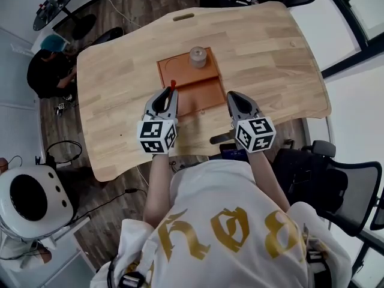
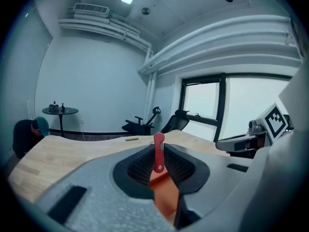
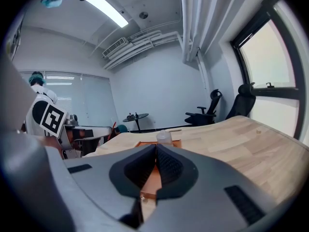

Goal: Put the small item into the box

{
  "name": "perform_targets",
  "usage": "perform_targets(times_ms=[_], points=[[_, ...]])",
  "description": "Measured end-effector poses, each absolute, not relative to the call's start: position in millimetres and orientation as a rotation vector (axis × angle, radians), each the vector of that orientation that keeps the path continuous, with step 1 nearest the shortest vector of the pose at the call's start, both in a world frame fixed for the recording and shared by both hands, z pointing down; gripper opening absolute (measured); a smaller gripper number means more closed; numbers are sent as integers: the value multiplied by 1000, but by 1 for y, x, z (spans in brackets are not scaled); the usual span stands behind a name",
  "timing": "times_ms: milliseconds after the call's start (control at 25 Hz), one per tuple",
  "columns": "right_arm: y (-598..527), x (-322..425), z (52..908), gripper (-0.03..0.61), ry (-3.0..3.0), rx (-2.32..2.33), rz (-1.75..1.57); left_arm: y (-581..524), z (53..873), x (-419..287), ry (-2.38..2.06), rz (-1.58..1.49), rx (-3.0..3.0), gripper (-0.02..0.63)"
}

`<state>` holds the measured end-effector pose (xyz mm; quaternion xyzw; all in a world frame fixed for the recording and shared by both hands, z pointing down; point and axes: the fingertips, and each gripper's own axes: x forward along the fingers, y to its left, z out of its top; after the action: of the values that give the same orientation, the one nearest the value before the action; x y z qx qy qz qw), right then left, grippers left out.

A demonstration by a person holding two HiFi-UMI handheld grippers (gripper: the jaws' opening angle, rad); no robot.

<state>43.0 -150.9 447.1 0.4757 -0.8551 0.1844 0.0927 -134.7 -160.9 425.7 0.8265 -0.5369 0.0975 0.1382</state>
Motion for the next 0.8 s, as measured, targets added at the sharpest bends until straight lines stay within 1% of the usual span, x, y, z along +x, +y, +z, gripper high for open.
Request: perform_targets(times_ms=[400,800], points=[[-172,41,437,12,-2590,1404,548,-172,417,-134,-1582,253,2388,60],[-175,40,447,12,-2576,1380,562,-174,432,-130,-1559,267,2356,60]])
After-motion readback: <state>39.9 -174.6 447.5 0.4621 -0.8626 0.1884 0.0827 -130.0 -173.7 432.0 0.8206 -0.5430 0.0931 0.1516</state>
